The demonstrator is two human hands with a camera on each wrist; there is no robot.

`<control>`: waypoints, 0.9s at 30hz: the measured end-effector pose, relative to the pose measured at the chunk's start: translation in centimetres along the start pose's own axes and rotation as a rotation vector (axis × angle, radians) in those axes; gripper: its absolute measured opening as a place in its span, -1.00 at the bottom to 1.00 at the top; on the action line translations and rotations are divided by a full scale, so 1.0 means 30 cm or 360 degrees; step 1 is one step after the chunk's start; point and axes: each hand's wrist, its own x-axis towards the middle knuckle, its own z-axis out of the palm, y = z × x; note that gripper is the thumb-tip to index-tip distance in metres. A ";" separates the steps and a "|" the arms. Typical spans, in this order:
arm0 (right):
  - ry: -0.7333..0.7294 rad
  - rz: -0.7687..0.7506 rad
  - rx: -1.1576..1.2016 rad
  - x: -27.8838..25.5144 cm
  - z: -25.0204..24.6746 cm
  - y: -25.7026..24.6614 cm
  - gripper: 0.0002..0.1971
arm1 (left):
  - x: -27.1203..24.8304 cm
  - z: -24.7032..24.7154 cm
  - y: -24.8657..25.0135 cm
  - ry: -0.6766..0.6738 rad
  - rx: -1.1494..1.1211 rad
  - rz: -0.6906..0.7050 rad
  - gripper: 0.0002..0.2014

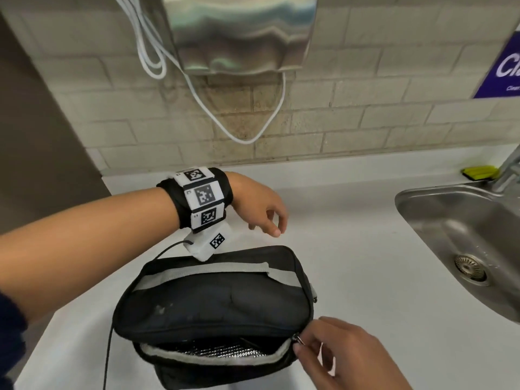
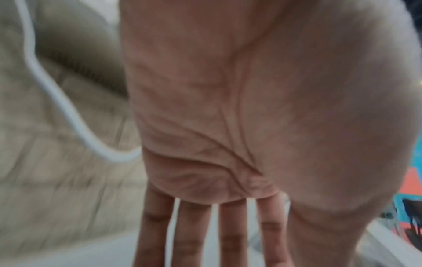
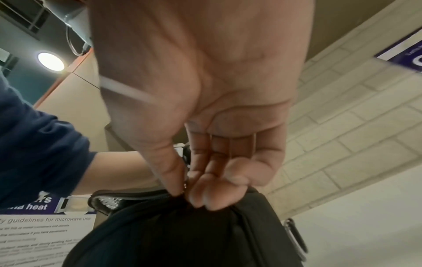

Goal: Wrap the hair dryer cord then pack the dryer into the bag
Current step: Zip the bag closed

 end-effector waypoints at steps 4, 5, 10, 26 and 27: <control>0.0094 0.0019 0.0132 -0.022 -0.014 0.007 -0.85 | -0.278 -0.033 0.078 0.0772 0.0232 -0.0056 -0.71; 0.0117 0.0027 0.0152 -0.028 -0.011 0.008 -0.87 | -0.360 -0.007 0.110 0.0953 0.0193 -0.0040 -0.73; 0.0225 0.0091 0.0379 -0.053 0.012 0.004 -0.91 | -0.580 0.279 0.292 0.1228 -0.0286 0.0072 -0.71; 0.0331 -0.0346 -0.0093 -0.066 0.042 -0.007 -0.82 | -0.190 0.686 0.432 0.1231 -0.1162 -0.0295 -0.72; 0.0283 -0.0354 -0.0109 -0.068 0.044 -0.006 -0.78 | -0.185 0.688 0.435 0.1271 -0.1129 -0.0281 -0.74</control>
